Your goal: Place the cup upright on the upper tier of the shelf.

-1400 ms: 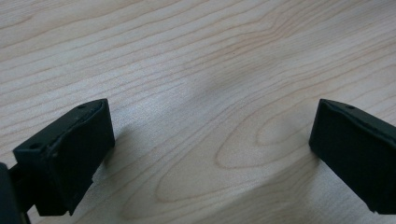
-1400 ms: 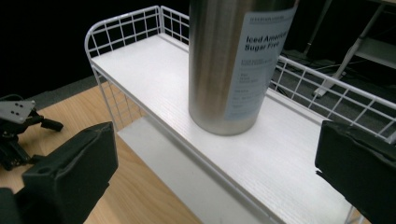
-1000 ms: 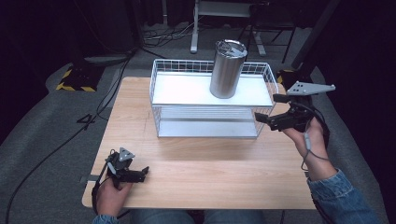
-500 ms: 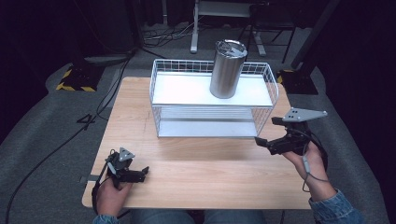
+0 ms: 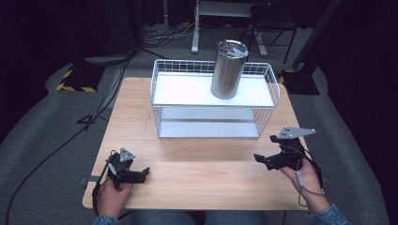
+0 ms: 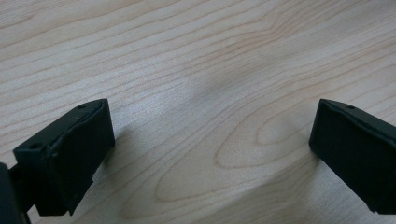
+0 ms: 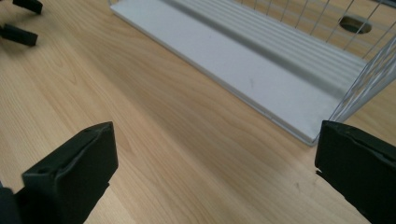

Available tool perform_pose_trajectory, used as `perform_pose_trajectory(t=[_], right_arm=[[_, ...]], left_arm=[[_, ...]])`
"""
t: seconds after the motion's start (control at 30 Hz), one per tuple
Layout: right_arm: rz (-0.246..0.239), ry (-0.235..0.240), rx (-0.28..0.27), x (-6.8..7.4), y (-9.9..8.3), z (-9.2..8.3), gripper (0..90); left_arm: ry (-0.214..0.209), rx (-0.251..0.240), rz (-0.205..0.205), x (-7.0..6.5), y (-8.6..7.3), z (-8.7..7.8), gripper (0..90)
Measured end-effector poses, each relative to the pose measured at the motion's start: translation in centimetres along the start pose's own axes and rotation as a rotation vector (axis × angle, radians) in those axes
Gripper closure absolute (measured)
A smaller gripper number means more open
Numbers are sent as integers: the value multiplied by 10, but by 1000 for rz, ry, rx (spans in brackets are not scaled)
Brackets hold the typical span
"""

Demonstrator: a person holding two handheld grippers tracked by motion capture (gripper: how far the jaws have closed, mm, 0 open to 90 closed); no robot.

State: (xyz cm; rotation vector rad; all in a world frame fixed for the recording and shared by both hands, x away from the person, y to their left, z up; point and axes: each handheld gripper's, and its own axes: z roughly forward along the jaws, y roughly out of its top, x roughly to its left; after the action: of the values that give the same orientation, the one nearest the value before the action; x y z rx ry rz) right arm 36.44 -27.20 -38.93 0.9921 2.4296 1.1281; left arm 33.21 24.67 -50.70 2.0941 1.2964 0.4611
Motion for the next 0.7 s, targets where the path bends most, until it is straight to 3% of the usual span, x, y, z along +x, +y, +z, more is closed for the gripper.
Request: perform_pose_trajectory(t=[0.37,0.7], right_arm=[[14,18,88,8,-37,37,0],[42,13,105,10,-59,51,0]], left_arm=[[3,0,-1,0,0,0,5],[3,0,-2,0,0,0,5]])
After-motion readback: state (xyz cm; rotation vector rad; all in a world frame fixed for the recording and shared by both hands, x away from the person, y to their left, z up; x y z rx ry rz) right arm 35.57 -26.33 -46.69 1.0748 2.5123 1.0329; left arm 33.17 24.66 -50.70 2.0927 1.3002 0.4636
